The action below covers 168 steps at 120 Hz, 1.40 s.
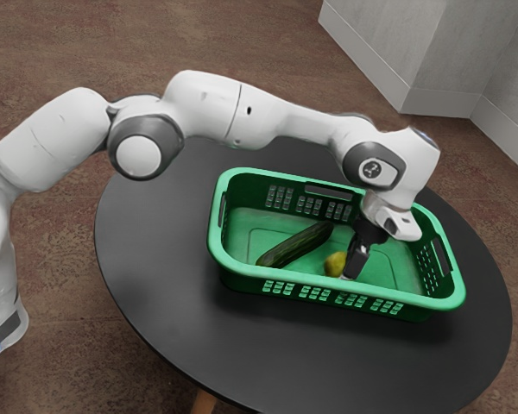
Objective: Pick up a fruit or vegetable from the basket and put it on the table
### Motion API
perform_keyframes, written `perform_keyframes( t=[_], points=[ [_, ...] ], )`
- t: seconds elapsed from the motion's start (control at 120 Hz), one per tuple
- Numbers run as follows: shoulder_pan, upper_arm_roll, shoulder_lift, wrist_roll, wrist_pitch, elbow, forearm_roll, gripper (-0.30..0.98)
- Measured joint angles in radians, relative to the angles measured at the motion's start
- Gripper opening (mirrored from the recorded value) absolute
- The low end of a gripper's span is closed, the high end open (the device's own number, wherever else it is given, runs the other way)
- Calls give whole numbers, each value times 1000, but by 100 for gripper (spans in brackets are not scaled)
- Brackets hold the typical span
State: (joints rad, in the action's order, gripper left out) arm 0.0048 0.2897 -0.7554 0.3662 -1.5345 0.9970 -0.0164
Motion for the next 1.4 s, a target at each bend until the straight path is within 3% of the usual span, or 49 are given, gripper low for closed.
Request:
perform_keyframes(
  t=[0.158, 0.525, 0.967, 1.4],
  points=[
    [-3, 0, -1, -7, -6, 0, 5, 63],
    [-4, 0, 2, -18, -13, -1, 0, 34],
    [5, -8, 65, -23, -14, -14, -8, 34],
    [34, -171, 214, -25, 3, -15, -7, 34]
  ],
)
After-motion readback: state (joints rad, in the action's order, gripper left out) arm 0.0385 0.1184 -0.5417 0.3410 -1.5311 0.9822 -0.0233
